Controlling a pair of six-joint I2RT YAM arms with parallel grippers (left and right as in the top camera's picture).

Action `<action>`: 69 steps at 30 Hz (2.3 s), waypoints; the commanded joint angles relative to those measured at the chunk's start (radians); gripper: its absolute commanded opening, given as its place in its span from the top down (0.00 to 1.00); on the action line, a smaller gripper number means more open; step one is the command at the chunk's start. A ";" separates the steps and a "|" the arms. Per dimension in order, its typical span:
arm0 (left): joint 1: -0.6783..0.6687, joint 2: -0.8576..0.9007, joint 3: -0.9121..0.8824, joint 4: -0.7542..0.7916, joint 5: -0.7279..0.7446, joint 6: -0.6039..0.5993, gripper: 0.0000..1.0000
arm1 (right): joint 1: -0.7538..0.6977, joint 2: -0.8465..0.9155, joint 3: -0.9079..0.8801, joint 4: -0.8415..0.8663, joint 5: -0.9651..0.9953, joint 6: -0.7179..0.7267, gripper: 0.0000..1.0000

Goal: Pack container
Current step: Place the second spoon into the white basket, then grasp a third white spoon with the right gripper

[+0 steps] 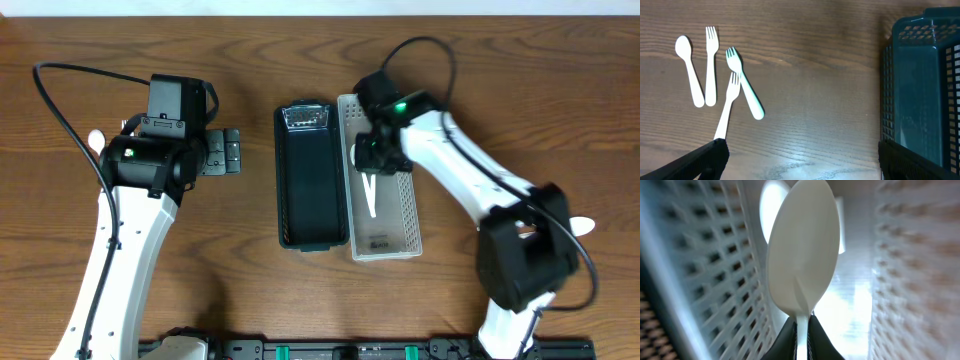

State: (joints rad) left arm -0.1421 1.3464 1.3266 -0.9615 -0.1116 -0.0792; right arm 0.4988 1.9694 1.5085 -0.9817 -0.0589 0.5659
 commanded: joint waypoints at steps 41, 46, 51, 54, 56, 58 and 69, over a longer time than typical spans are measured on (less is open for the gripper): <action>0.003 0.000 0.016 -0.003 -0.002 -0.012 0.02 | -0.832 -0.436 -0.419 0.011 0.181 0.293 0.35; 0.003 0.000 0.016 -0.002 -0.002 -0.012 0.02 | -0.832 -0.436 -0.544 0.151 0.182 0.270 0.30; 0.003 0.000 0.016 -0.003 -0.002 -0.012 0.02 | -0.832 -0.436 -0.632 0.247 0.181 0.271 0.30; 0.003 0.000 0.016 -0.003 -0.002 -0.012 0.02 | -0.832 -0.426 -0.655 0.275 0.166 0.271 0.32; 0.003 0.000 0.016 -0.003 -0.002 -0.012 0.02 | -0.832 -0.411 -0.654 0.280 0.158 0.272 0.32; 0.003 0.000 0.016 -0.003 -0.002 -0.012 0.02 | -0.831 -0.391 -0.654 0.289 0.154 0.272 0.32; 0.003 0.000 0.016 -0.002 -0.002 -0.012 0.02 | -0.831 -0.245 -0.654 0.356 0.089 0.271 0.33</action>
State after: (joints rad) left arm -0.1421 1.3464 1.3266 -0.9619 -0.1116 -0.0792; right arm -0.3286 1.6821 0.8646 -0.6399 0.0612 0.8440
